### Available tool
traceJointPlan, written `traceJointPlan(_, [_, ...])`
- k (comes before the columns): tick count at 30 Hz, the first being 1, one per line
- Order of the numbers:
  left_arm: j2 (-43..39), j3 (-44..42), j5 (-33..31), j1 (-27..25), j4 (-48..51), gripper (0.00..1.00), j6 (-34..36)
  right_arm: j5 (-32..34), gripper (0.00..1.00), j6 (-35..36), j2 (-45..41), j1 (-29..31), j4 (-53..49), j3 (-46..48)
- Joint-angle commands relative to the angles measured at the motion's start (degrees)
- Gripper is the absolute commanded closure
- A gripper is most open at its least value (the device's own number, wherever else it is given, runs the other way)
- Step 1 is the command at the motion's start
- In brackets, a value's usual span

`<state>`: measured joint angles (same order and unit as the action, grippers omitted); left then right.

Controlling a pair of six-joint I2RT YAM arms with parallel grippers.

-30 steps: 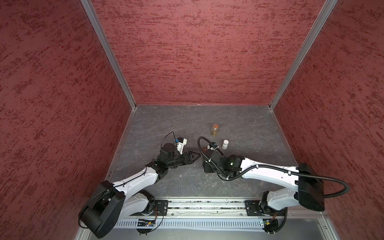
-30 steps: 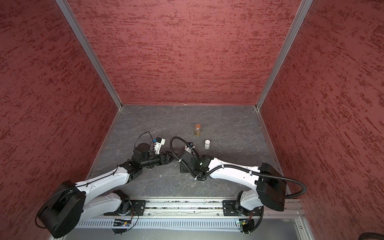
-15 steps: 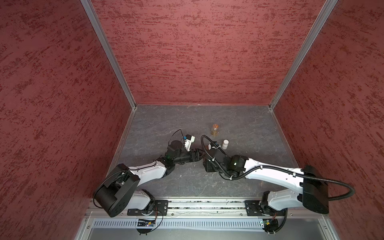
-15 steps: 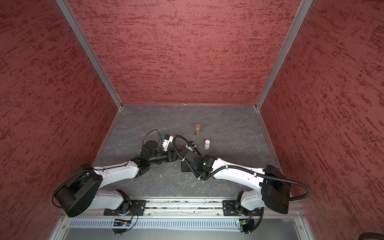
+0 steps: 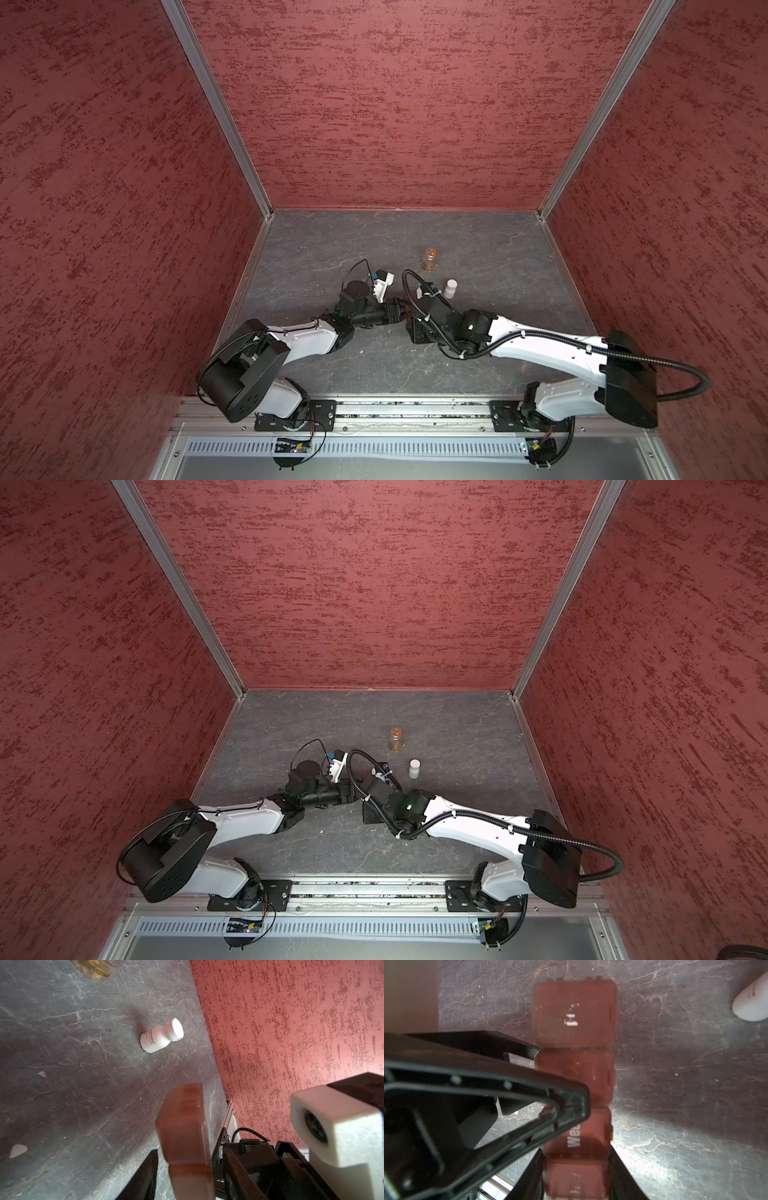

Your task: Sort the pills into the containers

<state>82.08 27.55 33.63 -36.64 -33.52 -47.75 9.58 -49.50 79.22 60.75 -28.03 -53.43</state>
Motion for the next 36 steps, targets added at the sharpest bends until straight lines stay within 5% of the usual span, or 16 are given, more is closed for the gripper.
traceJointPlan(1, [0.3,1.2,0.7,-0.2,-0.5,0.55,0.9,0.2,0.60,0.5,-0.8,-0.5,1.4,0.8])
traceJointPlan(19, [3.2,2.0,1.5,-0.2,-0.2,0.80,0.5,0.3,0.57,1.5,-0.5,-0.5,1.6,0.9])
traceJointPlan(27, [2.1,1.6,0.2,0.7,0.2,0.92,-0.1,-0.9,0.38,2.5,-3.5,-1.0,4.0,2.7])
traceJointPlan(36, [1.1,1.2,0.1,2.5,-0.9,0.95,-1.7,-3.8,0.34,1.9,-8.5,-3.9,8.8,7.4])
